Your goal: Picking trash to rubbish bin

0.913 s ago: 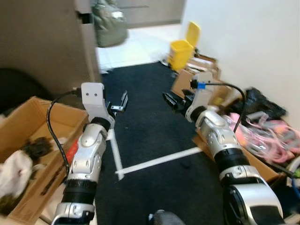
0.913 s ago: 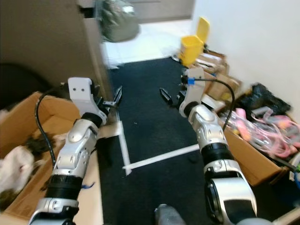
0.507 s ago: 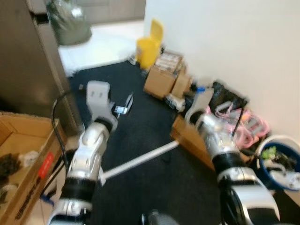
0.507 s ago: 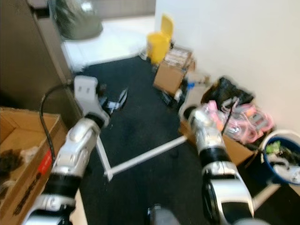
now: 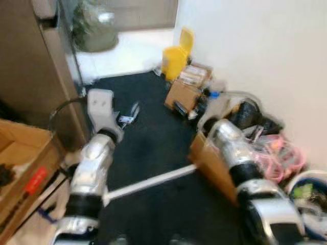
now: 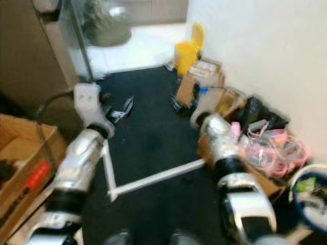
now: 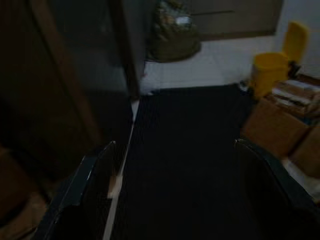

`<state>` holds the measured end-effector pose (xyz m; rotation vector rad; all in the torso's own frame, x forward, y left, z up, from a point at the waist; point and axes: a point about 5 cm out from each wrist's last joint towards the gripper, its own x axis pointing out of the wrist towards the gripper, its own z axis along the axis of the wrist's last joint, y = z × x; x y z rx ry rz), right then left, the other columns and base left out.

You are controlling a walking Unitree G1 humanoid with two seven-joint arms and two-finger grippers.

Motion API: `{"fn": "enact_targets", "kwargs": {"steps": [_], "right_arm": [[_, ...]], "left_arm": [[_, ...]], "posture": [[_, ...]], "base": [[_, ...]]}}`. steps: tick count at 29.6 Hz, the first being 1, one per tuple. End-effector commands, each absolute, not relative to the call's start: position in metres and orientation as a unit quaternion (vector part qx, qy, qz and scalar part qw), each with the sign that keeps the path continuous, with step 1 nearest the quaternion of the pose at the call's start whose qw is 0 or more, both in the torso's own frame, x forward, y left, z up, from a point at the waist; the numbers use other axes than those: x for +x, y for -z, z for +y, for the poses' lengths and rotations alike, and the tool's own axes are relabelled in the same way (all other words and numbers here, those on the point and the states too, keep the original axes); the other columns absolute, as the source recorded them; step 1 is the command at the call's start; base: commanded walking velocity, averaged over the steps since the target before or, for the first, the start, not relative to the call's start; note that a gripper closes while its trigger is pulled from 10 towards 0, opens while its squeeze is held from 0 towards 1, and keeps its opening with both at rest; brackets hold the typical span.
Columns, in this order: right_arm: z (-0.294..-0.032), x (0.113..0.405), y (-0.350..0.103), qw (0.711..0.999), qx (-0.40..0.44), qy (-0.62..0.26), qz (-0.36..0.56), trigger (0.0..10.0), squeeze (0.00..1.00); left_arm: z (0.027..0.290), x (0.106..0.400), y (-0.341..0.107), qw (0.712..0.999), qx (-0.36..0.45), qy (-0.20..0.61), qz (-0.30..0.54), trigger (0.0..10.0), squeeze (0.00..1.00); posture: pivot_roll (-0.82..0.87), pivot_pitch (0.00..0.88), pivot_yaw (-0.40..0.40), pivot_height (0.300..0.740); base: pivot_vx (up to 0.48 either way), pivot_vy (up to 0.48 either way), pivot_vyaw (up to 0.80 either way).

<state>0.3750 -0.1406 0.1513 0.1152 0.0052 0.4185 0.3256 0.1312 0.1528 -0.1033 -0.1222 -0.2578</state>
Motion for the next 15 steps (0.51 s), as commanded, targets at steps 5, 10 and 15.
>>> {"fn": "enact_targets", "kwargs": {"steps": [5,10,15], "right_arm": [[-0.143,0.3741,-0.1472,0.978,0.049,-0.205,0.013,10.0,0.0],[-0.143,0.3743,-0.1461,0.977,0.048,-0.206,0.015,10.0,0.0],[-0.1429,0.3742,-0.1453,0.977,0.047,-0.207,0.016,10.0,0.0]], "left_arm": [[0.129,0.3251,-0.1508,0.988,-0.062,0.131,-0.059,10.0,0.0],[0.1281,0.3251,-0.1505,0.986,-0.069,0.137,-0.059,10.0,0.0],[0.1279,0.325,-0.1497,0.986,-0.071,0.139,-0.058,10.0,0.0]], "posture": [[-0.03,0.0,-0.053,0.74],[-0.03,0.0,-0.054,0.74],[-0.03,0.0,-0.053,0.74]], "base": [[0.0,-0.281,-0.31],[0.0,0.0,-0.79],[0.0,0.0,-0.79]]}}
